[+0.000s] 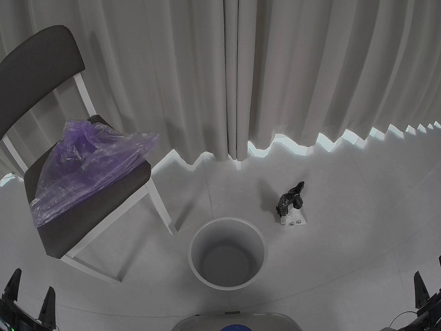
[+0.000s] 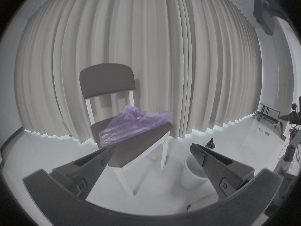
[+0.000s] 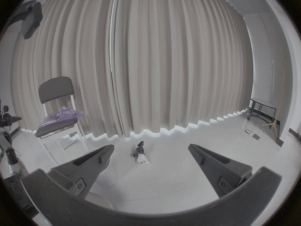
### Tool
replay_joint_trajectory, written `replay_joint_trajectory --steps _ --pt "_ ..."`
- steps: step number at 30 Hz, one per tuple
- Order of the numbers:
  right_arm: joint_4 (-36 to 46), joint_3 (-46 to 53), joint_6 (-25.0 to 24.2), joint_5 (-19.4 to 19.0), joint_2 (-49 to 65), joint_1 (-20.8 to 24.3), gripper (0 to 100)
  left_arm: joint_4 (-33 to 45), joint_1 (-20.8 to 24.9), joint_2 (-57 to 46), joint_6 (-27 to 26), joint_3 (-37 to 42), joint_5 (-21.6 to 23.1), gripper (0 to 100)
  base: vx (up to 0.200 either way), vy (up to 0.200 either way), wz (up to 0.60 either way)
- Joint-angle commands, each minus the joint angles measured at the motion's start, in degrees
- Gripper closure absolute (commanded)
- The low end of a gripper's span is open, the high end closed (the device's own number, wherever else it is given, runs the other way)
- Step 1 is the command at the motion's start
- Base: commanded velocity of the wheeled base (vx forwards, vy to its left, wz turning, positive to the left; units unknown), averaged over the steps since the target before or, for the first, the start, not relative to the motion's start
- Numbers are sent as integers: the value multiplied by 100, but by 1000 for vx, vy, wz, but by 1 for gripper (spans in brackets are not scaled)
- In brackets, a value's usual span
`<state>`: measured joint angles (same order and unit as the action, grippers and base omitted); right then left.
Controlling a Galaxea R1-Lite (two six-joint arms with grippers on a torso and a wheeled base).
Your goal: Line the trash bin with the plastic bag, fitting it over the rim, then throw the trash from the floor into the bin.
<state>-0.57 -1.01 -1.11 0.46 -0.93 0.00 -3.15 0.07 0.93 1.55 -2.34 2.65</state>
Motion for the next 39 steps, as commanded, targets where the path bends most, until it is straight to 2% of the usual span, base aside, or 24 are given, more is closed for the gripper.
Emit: replay_joint_trajectory --steps 1,3,4,5,6,9,10,11,14,17,20,22,25,29,30,32,33,36,39 --pt "-206 40 155 -372 93 0 0 -230 195 408 689 -1304 166 0 0 0 0" --pt "-769 -549 -214 -758 31 18 0 139 239 540 478 -1761 -36 0 0 0 0" --pt "-778 -883 -372 -899 -13 26 0 358 230 575 258 -1919 -141 0 0 0 0" --pt "-778 -883 -372 -899 -13 26 0 358 230 575 258 -1919 -141 0 0 0 0" --pt "-532 -1472 -390 -996 -312 0 0 930 230 751 -436 -2262 -370 0 0 0 0" --pt "5 -2061 5 -1092 -830 9 0 1387 221 1032 -1245 -2605 -669 0 0 0 0" --pt "5 -2061 5 -1092 -830 9 0 1387 221 1032 -1245 -2605 -669 0 0 0 0" --pt "154 -2281 208 -1127 -1243 9 0 1440 221 1349 -1561 -2710 -792 0 0 0 0" --pt "136 -2588 304 -1145 -1938 9 0 1440 204 1815 -2044 -2886 -959 0 0 0 0" --pt "136 -2878 304 -1250 -2465 9 0 1457 204 2289 -2264 -2956 -1073 0 0 0 0" --pt "66 -3318 296 -1628 -3230 -9 0 1404 37 3036 -2335 -3018 -1363 0 0 0 0" --pt "-13 -3450 287 -1672 -3449 0 0 1396 -60 3230 -2405 -3071 -1460 0 0 0 0" --pt "-303 -3564 243 -1664 -3845 18 0 1413 -227 3581 -2792 -3115 -1539 0 0 0 0" --pt "-382 -3502 -3 -1681 -4029 70 0 1404 -675 3950 -3679 -3053 -1741 0 0 0 0" --pt "-382 -3502 -3 -1681 -4029 70 0 1404 -675 3950 -3679 -3053 -1741 0 0 0 0" --pt "-391 -3494 -126 -1655 -4223 272 0 1325 -1036 4240 -4242 -3088 -1811 0 0 0 0" --pt "-391 -3494 -126 -1655 -4223 272 0 1325 -1036 4240 -4242 -3088 -1811 0 0 0 0" --pt "-391 -3520 -566 -1646 -4311 316 0 1044 -1150 4522 -4374 -3141 -1829 0 0 0 0" --pt "-400 -3661 -1366 -1664 -4258 325 0 772 -1185 4768 -4409 -3097 -1829 0 0 0 0"
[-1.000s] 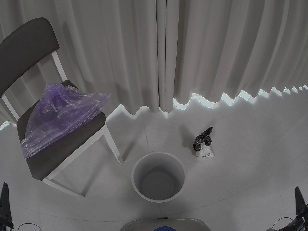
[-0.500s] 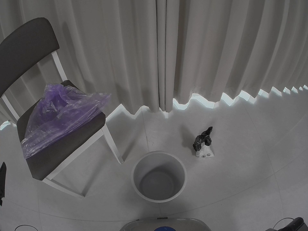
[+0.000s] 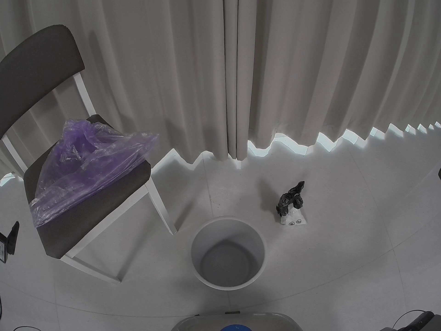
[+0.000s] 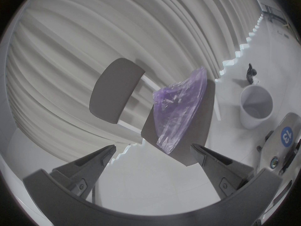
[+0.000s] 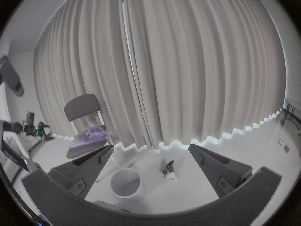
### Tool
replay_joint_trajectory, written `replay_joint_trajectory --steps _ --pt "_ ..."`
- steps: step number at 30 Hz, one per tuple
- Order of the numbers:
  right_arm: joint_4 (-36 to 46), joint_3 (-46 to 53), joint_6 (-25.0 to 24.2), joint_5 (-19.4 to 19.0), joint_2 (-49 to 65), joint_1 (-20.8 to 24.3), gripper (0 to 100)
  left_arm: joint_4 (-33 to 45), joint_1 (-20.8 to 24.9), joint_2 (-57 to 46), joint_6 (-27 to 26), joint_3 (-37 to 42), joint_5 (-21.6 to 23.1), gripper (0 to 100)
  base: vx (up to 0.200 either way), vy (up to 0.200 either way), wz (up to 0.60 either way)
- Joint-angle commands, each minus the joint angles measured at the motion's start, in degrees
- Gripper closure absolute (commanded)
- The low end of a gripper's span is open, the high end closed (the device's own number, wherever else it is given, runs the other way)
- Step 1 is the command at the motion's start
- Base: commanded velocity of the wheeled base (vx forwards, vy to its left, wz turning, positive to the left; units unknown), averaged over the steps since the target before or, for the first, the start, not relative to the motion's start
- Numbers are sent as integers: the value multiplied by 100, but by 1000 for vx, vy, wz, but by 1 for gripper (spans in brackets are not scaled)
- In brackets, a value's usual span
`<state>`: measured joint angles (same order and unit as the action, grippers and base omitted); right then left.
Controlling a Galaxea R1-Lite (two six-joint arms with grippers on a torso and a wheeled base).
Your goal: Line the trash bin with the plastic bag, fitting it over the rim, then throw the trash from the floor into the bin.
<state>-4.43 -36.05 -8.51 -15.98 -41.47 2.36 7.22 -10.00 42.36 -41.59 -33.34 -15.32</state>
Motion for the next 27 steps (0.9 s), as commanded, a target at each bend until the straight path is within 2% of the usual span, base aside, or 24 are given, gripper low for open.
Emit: replay_joint_trajectory --steps 1,2,6,13,18,24,27 --pt "-15 -157 -626 -19 -203 89 0 -265 -178 624 -94 3 -32 0 0 0 0" --pt "-6 -306 -1030 -10 -203 97 0 -273 -178 765 -209 12 -32 0 0 0 0" --pt "3 -438 -1496 -1 -239 97 0 -335 -187 1389 -297 -23 -155 0 0 0 0" --pt "3 -385 -1645 -45 -326 97 0 -1671 -213 2698 -253 205 -401 0 0 0 0" --pt "3 -368 -1645 -45 -344 115 0 -1899 -336 2980 -288 170 -428 0 0 0 0" --pt "-6 -289 -1672 -28 -362 168 0 -1926 -916 3489 -288 179 -375 0 0 0 0" --pt "-6 -342 -1909 -10 -379 168 0 -2049 -1127 3639 -288 170 -349 0 0 0 0"
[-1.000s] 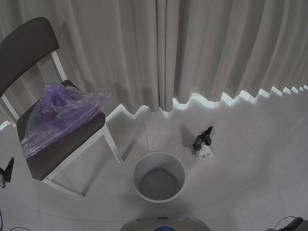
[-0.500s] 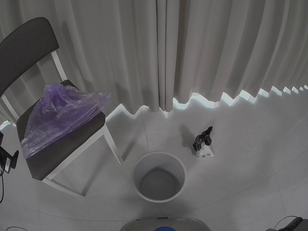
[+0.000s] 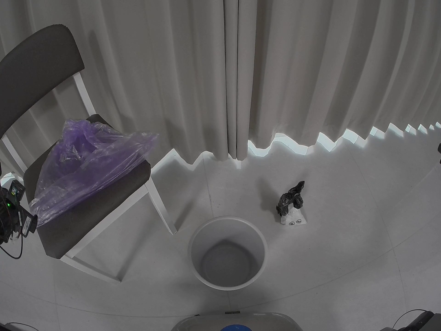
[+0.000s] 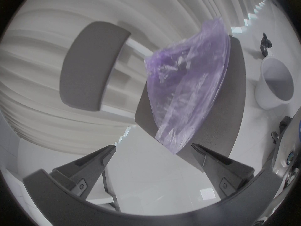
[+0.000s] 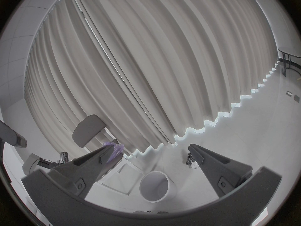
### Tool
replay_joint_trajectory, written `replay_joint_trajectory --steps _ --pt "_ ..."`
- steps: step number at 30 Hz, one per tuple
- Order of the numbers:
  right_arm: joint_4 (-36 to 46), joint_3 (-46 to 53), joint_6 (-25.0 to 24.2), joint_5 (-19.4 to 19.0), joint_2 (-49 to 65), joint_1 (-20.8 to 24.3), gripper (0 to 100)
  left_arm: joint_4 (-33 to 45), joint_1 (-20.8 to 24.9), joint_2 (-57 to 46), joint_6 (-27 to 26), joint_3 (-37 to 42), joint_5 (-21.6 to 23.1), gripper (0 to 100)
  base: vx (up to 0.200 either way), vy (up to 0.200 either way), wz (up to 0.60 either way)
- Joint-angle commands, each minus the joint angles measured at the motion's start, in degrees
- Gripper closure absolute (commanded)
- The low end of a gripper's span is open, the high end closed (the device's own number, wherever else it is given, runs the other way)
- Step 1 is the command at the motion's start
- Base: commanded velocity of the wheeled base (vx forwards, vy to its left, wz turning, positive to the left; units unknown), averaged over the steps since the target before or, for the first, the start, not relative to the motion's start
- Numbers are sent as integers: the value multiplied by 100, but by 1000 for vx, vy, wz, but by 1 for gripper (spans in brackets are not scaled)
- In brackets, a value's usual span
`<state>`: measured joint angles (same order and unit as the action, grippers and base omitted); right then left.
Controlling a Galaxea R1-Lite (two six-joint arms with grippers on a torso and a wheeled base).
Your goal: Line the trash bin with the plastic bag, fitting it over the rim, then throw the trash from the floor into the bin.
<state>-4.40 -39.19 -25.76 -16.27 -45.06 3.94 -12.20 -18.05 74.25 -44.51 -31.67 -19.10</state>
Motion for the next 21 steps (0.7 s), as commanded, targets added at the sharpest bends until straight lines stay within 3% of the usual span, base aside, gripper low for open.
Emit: replay_joint_trajectory --steps 1,5,21 --pt "-8 -45 -421 19 6 11 0 -256 -401 494 4 -15 82 0 0 0 0" --pt "1 8 -588 28 6 11 0 -458 -550 757 4 -41 319 0 0 0 0" --pt "9 35 -588 -25 -12 37 0 -1012 -515 1267 56 276 346 0 0 0 0"
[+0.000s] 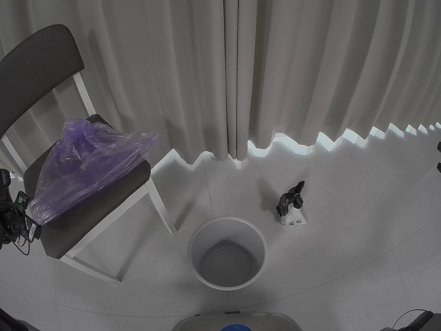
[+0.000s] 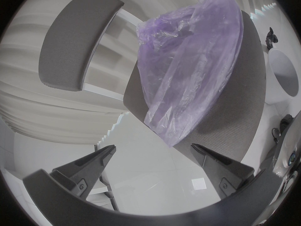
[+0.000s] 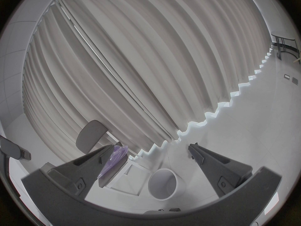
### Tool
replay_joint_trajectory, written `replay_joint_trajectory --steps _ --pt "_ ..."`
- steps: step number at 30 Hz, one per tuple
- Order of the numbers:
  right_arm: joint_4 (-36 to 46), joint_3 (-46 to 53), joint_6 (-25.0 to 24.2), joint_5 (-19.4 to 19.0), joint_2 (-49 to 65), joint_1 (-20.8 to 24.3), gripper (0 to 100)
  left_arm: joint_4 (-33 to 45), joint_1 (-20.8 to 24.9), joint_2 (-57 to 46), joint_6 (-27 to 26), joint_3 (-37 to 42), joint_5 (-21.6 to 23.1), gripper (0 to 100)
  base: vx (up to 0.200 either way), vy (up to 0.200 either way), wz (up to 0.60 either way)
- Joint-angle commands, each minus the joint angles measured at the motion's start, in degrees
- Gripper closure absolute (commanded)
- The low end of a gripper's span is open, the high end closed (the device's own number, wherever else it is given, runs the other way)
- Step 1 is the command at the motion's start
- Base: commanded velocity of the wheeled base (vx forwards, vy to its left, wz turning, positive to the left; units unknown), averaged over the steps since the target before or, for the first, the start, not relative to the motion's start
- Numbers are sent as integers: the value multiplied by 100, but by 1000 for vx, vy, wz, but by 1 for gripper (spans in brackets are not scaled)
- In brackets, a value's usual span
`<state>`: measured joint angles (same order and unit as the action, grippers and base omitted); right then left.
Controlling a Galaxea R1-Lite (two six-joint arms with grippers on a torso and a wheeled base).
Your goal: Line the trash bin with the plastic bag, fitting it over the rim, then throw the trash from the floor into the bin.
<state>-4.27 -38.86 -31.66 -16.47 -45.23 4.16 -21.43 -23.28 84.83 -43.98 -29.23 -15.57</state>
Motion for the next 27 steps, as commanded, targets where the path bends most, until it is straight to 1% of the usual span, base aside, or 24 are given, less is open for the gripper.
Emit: replay_joint_trajectory --steps 1,5,10,19,27 --pt "-4 2 2 -5 14 59 0 -327 -1 367 -5 32 -8 0 0 0 0" --pt "-4 2 2 -5 40 103 0 -854 -1 701 4 84 -17 0 0 0 0" --pt "-13 -7 2 -5 40 103 0 -1293 34 780 -23 278 -8 0 0 0 0" --pt "-13 -16 2 -5 84 103 0 -1311 193 429 -31 480 1 0 0 0 0" --pt "-13 -25 2 -14 119 112 0 -1320 316 385 -14 673 10 0 0 0 0"
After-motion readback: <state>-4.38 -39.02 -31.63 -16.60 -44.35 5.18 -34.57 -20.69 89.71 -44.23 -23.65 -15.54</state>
